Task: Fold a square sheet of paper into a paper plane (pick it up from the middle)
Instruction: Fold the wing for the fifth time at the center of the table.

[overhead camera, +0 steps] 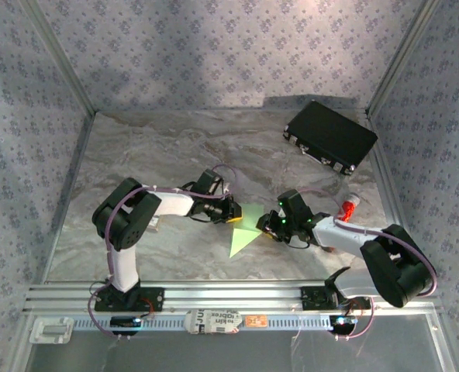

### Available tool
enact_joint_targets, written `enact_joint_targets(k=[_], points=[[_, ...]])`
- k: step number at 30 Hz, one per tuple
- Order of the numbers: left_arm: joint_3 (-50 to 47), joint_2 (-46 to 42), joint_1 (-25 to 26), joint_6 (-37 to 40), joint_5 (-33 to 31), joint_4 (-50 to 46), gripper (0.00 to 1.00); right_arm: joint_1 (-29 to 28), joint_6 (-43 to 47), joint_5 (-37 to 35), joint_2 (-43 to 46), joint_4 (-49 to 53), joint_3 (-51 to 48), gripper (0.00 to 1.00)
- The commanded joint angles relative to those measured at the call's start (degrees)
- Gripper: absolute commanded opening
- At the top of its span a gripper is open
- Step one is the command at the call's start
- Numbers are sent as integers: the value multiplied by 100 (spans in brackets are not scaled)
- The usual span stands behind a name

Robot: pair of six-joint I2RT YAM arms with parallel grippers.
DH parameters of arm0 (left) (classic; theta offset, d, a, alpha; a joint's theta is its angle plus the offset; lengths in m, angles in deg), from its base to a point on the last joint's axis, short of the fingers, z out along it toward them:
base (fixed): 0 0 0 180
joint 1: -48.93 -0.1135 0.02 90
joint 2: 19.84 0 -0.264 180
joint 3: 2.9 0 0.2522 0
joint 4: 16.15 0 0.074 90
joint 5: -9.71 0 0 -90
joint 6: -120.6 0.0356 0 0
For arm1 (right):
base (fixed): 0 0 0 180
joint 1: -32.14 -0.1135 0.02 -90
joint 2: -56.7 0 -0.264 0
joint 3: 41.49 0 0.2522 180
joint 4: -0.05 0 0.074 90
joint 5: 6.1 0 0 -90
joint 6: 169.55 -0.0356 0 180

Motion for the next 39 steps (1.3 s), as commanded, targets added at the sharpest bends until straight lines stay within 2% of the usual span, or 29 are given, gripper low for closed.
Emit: enact_joint_targets(k=[1, 6, 19, 24, 26, 29, 35, 39], points=[[-175, 57, -19, 18, -183, -276, 15, -45, -119, 112, -162, -4, 16, 32], [-149, 47, -25, 12, -186, -280, 15, -64, -180, 16, -321, 46, 43, 32], [-153, 39, -29, 3, -177, -267, 15, -86, -150, 356, -424, -544, 236, 31], [-170, 22, -27, 2, -181, -268, 15, -50, 143, -191, -199, 294, 442, 31], [-172, 21, -26, -5, -189, -260, 15, 33, 310, -185, -169, 485, 533, 31], [-167, 30, -29, -6, -173, -259, 15, 186, 304, -3, -194, 114, 450, 32], [-156, 21, -29, -14, -166, -253, 15, 378, 682, -201, -539, 632, 853, 32], [-164, 4, -29, -17, -164, -254, 14, 397, 725, -136, -770, 585, 958, 31]])
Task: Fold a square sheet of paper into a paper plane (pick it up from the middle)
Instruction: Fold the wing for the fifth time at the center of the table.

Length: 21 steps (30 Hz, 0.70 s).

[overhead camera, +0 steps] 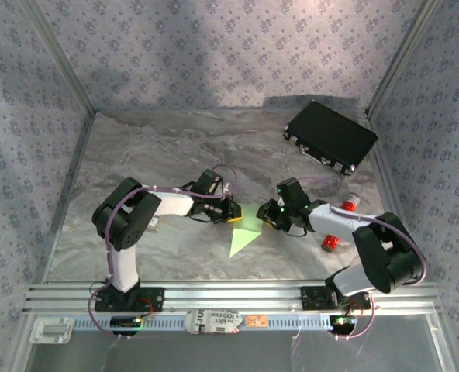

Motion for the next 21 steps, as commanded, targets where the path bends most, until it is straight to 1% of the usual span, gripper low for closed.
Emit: enact_joint_targets(k=[1, 6, 13, 17, 21], points=[[-167, 6, -19, 16, -171, -262, 15, 27, 206, -20, -221, 187, 146, 31], [-179, 3, -17, 1, -178, -235, 14, 14, 146, -63, -413, 198, 131, 31], [-197, -12, -39, 7, -176, -234, 15, -71, 158, -271, -181, 358, 101, 31], [-186, -4, -39, -1, -162, -226, 14, -25, 79, -15, -252, 44, 3, 31], [-178, 20, -35, -9, -150, -214, 14, -99, -24, 472, -544, -441, -9, 31]])
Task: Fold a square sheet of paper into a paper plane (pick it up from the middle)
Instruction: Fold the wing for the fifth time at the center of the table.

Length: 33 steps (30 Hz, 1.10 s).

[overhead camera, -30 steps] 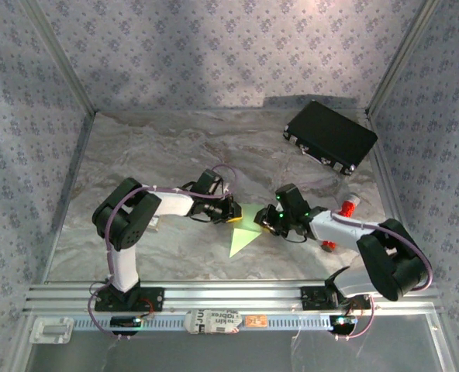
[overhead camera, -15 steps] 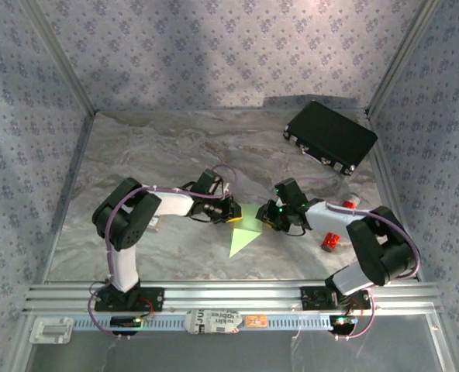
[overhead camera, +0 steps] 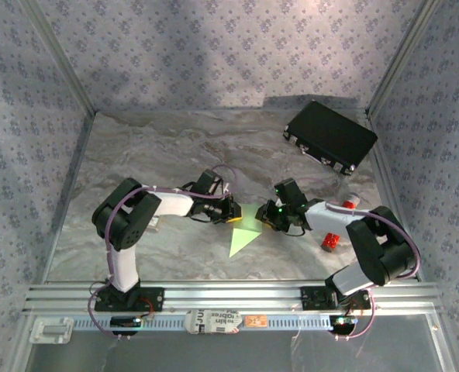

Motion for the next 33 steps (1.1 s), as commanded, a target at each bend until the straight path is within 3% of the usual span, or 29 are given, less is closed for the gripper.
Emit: enact_joint_targets(k=[1, 22, 33], points=[[-151, 42, -35, 5, -136, -233, 14, -84, -96, 396, -214, -373, -53, 31], [-160, 16, -56, -30, -115, -213, 14, 97, -54, 905, -39, -1259, -198, 37], [-240, -27, -81, -35, -132, -189, 14, 40, 43, 52, 853, 294, -479, 40]])
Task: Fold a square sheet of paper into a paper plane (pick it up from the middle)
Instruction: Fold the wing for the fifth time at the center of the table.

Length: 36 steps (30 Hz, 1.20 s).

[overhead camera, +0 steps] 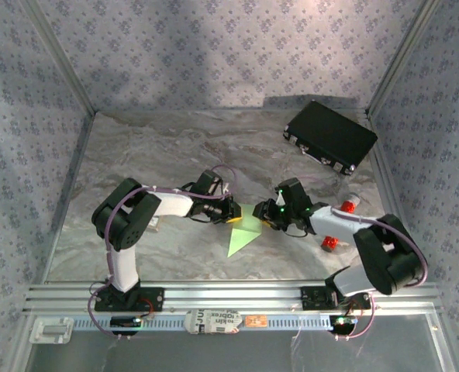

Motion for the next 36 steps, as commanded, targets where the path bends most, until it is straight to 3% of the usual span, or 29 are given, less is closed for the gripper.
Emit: enact_joint_targets(k=[1, 19, 36], points=[[-187, -19, -68, -28, -137, -291, 14, -32, 23, -269, 285, 631, -214, 40], [-189, 16, -73, -46, -128, -265, 14, -205, -452, 360, -119, -362, -554, 39], [-167, 51, -74, -57, -112, -256, 14, -207, -668, 475, -115, -845, -582, 36]])
